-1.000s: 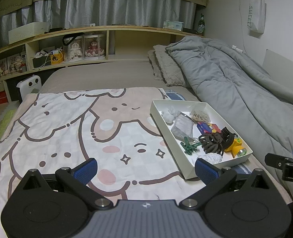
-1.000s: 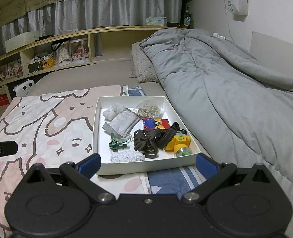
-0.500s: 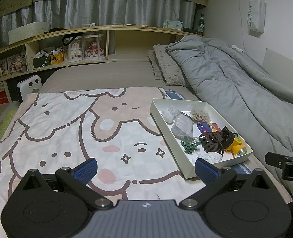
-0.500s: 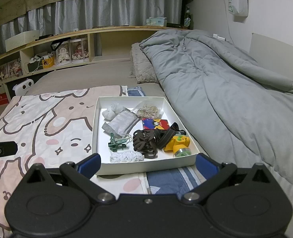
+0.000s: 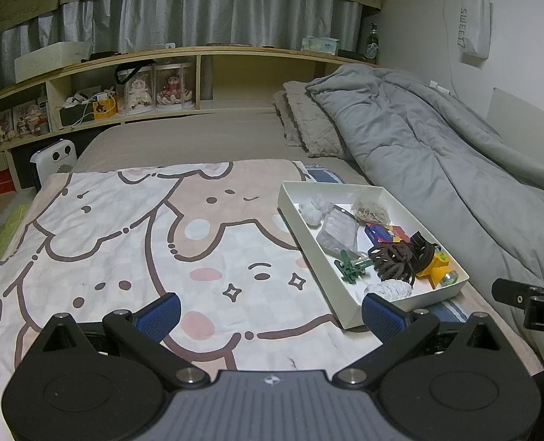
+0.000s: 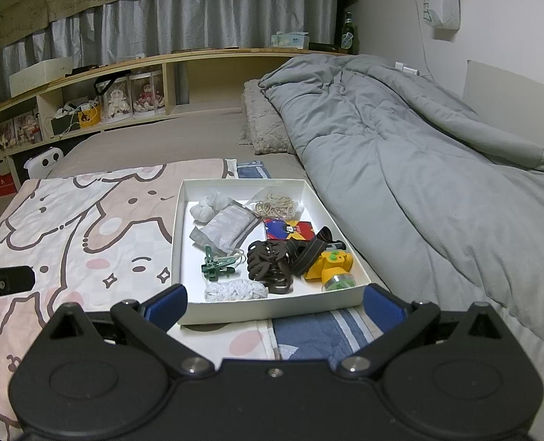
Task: Organize objects
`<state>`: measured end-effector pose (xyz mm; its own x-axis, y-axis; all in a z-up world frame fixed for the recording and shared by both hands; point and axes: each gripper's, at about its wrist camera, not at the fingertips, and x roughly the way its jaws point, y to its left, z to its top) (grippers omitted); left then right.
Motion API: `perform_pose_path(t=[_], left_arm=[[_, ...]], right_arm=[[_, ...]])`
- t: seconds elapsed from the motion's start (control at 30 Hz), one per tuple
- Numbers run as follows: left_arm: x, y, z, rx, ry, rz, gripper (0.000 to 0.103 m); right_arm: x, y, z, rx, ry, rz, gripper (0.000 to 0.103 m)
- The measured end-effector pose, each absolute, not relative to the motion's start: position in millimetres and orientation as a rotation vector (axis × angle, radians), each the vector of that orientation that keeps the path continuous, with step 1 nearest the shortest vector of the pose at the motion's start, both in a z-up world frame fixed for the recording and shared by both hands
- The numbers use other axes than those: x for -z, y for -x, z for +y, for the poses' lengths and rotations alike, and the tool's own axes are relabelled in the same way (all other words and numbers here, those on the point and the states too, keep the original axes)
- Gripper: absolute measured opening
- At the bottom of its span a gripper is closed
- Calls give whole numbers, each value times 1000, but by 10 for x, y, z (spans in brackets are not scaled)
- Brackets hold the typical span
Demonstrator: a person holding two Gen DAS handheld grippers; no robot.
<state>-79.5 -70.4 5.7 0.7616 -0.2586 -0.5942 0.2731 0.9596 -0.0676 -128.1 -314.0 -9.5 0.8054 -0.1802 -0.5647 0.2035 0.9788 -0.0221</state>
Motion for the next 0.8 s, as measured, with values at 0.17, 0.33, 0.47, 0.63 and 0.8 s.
perform_pose_path(t=[0.17,0.33,0.47,0.63,0.8], left_arm=[[-57,795,-704,289,-24,643,103],[-57,795,-705,289,-24,643,103],[-57,795,-705,288,-24,644,103],[-13,816,-719,287,-17,650,103],[-8,818,-719,288,-18,653,103]], right_arm=[[94,1282,-3143,205,-41,600,103],[94,1281,-3144,205,-44,600,103],[95,1284,-3144,206,-44,601,103],[92,1286,-3141,205,-44,600,103],[94,1289,-3140,205,-47,601,103]])
